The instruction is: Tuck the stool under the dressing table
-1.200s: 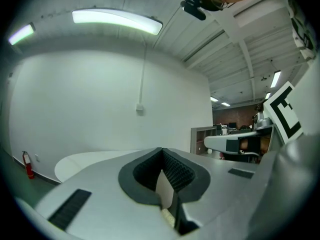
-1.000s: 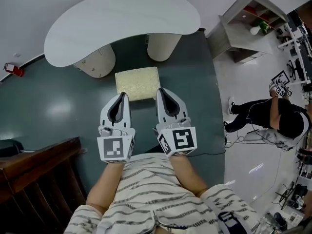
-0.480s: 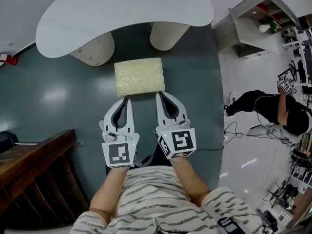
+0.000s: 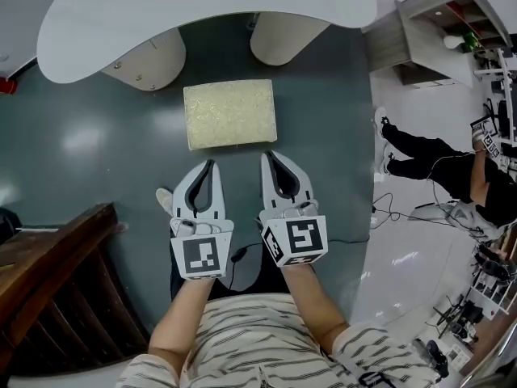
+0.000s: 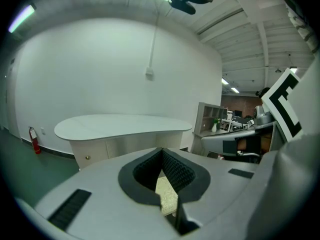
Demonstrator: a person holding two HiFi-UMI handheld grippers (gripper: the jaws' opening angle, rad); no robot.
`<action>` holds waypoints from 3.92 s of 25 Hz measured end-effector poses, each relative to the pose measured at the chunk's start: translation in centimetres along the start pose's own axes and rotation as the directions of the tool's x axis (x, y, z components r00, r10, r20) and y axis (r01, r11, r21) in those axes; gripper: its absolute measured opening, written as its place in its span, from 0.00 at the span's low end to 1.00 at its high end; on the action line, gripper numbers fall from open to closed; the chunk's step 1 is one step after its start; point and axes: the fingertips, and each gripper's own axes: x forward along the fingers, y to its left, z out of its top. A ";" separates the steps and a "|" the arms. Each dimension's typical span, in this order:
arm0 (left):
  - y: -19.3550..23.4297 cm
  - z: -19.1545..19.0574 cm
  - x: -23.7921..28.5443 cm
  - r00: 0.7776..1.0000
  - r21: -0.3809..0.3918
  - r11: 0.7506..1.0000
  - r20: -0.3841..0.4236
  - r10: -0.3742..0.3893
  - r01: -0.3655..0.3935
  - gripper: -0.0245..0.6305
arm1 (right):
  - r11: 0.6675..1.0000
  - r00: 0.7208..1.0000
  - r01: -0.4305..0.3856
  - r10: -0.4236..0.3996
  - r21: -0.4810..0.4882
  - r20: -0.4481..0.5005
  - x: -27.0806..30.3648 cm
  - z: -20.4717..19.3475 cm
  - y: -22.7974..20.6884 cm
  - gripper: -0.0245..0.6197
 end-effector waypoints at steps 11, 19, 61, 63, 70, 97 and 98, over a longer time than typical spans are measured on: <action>1.7 -9.3 3.4 0.991 0.007 1.000 -0.134 0.017 -0.016 0.05 | 1.000 0.991 0.011 -0.008 0.024 -0.130 4.2 -8.3 -1.5 0.06; 3.2 -15.4 4.8 0.974 -0.025 0.999 -0.223 0.034 -0.041 0.05 | 1.000 0.975 -0.011 0.016 0.020 -0.222 5.8 -14.1 -1.6 0.06; 6.0 -36.5 13.6 0.797 -0.170 0.960 -0.599 0.077 -0.220 0.41 | 0.967 0.824 0.215 -0.103 0.140 -0.557 14.6 -35.3 -12.2 0.47; 6.3 -37.5 13.9 0.786 -0.167 0.959 -0.613 0.081 -0.229 0.42 | 0.969 0.816 0.215 -0.107 0.126 -0.568 15.1 -36.1 -12.7 0.48; 7.3 -39.5 15.1 0.775 -0.147 0.964 -0.627 0.084 -0.223 0.44 | 0.971 0.809 0.217 -0.124 0.096 -0.574 16.8 -37.5 -13.8 0.51; 8.1 -41.2 18.3 0.739 -0.064 0.977 -0.665 0.110 -0.204 0.44 | 0.978 0.799 0.198 -0.122 0.066 -0.589 19.2 -38.6 -14.7 0.52; 8.2 -41.2 18.4 0.740 -0.066 0.977 -0.664 0.107 -0.201 0.44 | 0.978 0.799 0.198 -0.123 0.065 -0.588 19.4 -38.5 -14.8 0.52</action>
